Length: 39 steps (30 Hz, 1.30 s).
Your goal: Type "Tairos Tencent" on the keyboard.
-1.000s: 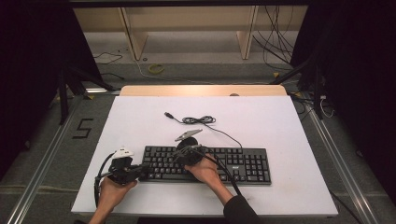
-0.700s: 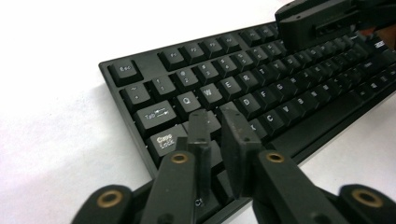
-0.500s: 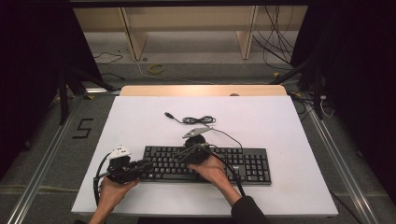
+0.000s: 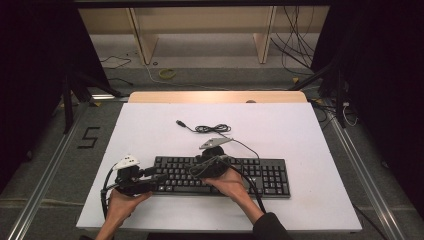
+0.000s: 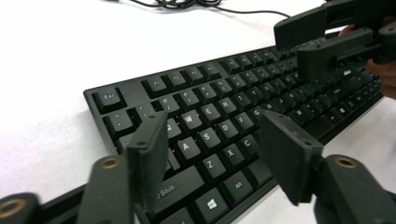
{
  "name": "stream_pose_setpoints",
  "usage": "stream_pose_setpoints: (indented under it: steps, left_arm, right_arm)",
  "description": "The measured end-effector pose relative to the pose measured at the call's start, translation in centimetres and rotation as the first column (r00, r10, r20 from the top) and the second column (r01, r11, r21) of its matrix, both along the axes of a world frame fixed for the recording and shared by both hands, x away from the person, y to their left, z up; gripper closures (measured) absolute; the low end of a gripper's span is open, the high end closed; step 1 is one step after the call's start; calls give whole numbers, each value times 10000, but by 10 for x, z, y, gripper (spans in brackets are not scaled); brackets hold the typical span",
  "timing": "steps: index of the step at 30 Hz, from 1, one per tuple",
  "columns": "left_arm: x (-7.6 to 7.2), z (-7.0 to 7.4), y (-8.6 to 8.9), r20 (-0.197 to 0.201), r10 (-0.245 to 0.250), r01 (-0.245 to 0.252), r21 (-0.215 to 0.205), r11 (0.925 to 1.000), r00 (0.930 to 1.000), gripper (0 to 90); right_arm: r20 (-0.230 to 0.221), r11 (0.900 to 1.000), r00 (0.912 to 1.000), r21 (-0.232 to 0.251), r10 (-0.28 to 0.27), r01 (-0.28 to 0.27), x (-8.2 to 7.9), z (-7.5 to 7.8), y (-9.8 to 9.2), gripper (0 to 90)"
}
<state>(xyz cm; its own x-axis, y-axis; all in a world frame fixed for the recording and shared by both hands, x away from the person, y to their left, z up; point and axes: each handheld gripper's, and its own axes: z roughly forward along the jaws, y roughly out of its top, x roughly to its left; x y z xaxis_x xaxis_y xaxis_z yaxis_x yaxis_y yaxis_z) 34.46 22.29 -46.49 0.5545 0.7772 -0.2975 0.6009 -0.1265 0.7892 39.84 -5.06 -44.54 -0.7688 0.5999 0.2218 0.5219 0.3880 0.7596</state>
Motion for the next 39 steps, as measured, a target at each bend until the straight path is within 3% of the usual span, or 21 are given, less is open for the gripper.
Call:
stream_pose_setpoints:
  steps: [7, 10, 11, 13, 14, 15, 16, 17, 18, 24, 33, 39]
  left_arm:
    - [3, 2, -3, 9, 35, -35, -36, 10000, 10000, 375]
    - [6, 1, -4, -4, 74, -74, -31, 10000, 10000, 411]
    - [7, 1, -5, -9, 11, -11, -4, 10000, 10000, 478]
    - [8, 0, -6, -39, 4, -4, 121, 9999, 10000, 508]
    - [9, 0, -6, -77, 11, -10, 170, 9999, 10000, 583]
    - [10, -1, -6, -111, 33, -30, 247, 9997, 9999, 583]
    - [10, -1, -6, -145, 20, -15, 301, 9995, 9999, 661]
    - [11, -2, -7, -153, 18, -12, 392, 9992, 9999, 661]
    - [12, -2, -7, -183, 26, -17, 490, 9988, 9998, 735]
    - [17, -7, -13, -420, -39, 88, 1177, 9930, 9991, 881]
    - [22, -10, -21, -759, -89, 218, 1707, 9851, 9971, 895]
    - [22, -10, -21, -828, -18, 166, 1793, 9837, 9966, 895]
  right_arm:
    - [55, 9999, 9999, 120, -120, 120, -4, 1, -9, 406]
    - [84, 9997, 9998, 153, -206, 205, -6, 1, -13, 394]
    - [123, 9995, 9997, 212, -229, 226, -7, 1, -17, 387]
    - [122, 9994, 9996, 236, -274, 271, -8, 1, -18, 383]
    - [149, 9992, 9994, 249, -300, 297, -9, 1, -21, 373]
    - [149, 9992, 9994, 249, -300, 297, -9, 1, -21, 373]
    - [155, 9990, 9993, 310, -340, 335, -11, 1, -24, 371]
    - [155, 9990, 9993, 310, -340, 335, -11, 1, -24, 371]
    - [167, 9989, 9992, 324, -356, 351, -13, 1, -27, 366]
    - [261, 9986, 9988, 336, -414, 405, -17, 0, -33, 362]
    - [278, 9977, 9980, 380, -568, 558, -20, -3, -44, 360]
    - [287, 9974, 9975, 349, -639, 629, -20, -3, -48, 360]
